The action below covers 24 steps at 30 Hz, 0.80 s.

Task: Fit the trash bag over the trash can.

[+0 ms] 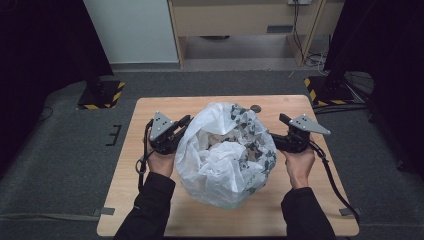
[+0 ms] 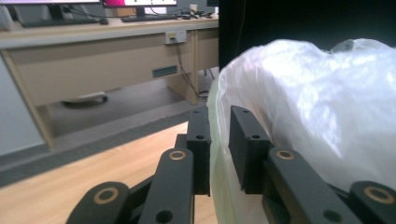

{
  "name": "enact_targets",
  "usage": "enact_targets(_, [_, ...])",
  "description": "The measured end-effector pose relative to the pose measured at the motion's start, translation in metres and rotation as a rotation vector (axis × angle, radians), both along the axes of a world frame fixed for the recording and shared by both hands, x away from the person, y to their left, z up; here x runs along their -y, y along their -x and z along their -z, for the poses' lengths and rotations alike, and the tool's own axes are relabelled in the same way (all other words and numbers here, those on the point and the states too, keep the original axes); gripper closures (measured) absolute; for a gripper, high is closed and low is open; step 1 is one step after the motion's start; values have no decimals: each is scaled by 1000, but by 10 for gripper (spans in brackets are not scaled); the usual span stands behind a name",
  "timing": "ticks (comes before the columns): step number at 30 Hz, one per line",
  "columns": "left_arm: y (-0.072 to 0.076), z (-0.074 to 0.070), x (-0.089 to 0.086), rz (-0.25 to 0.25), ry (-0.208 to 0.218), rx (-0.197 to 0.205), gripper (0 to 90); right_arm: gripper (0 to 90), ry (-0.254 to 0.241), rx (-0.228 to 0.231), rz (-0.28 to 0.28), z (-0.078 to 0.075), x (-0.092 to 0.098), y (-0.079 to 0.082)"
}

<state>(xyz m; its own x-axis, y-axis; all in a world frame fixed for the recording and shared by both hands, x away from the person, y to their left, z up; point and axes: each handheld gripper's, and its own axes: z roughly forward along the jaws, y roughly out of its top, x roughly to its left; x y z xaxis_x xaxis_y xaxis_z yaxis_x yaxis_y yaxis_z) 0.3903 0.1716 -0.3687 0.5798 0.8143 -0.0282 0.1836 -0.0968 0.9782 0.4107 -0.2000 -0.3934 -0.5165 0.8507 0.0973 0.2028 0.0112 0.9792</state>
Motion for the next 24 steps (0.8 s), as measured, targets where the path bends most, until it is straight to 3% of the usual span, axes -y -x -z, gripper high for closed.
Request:
enact_targets(4, [1,12,3,22,-18,-26,786,133,-3,-16,1,7,-1,1])
enact_targets(7, [3,18,3,25,1,-38,813,136,-15,-20,1,11,-1,1])
enact_targets(18, [8,24,6,17,-42,-54,857,143,-28,-35,4,25,-2,5])
enact_targets(24, [10,33,8,16,-90,-64,866,144,-9,-34,8,29,-2,7])
